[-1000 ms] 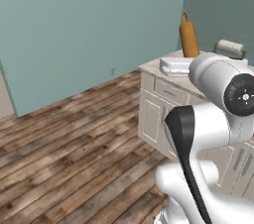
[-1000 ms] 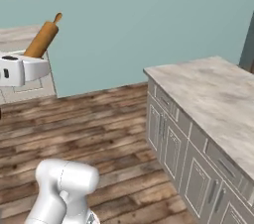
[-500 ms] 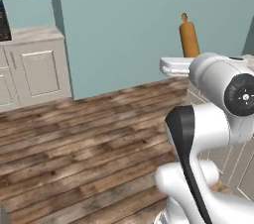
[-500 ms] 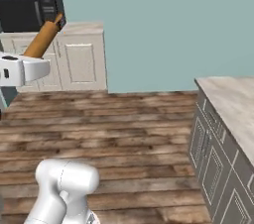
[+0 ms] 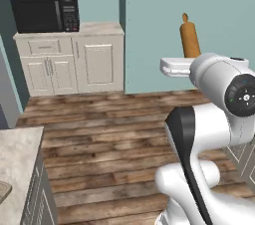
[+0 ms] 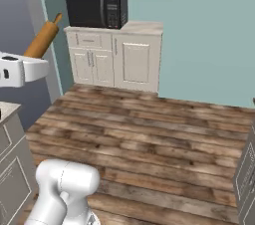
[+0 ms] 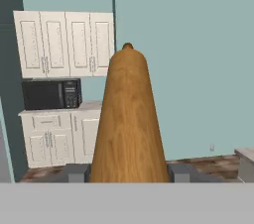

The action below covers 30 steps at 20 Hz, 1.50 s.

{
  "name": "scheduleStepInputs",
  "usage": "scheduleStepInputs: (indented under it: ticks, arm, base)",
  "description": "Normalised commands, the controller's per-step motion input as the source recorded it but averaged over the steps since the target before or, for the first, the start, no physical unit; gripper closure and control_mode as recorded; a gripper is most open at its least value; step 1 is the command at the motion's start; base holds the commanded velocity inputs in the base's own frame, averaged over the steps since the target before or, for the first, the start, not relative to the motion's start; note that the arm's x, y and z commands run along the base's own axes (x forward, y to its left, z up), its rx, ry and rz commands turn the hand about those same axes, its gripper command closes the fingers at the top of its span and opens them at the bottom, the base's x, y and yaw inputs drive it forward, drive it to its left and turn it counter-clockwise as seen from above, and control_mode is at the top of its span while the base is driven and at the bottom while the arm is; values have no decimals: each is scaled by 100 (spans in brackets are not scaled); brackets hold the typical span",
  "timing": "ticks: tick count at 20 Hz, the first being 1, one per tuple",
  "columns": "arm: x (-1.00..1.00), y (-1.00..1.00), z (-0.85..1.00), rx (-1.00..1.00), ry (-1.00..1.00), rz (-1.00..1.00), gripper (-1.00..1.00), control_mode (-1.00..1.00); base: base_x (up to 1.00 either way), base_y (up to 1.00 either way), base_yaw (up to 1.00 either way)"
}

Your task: Open the cabinet, retrieve the rolling pin, and place it next to the meat on the cutting board to prepare for tenderizing.

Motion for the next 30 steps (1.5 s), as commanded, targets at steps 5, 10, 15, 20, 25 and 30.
scheduleStepInputs:
  ticks: [5, 10, 15, 20, 25, 30]
  arm:
    - [0, 0, 0, 0, 0, 0, 100, 100]
    - [0, 0, 0, 0, 0, 0, 100, 100]
    - [0, 0, 0, 0, 0, 0, 100, 100]
    - [0, 0, 0, 0, 0, 0, 100, 100]
    - [0, 0, 0, 0, 0, 0, 100, 100]
    - [0, 0, 0, 0, 0, 0, 100, 100]
  base:
    - [0, 18, 51]
    - [0, 19, 51]
    - [0, 20, 51]
    - [0, 11, 50]
    - [7, 2, 49]
    - [28, -1, 48]
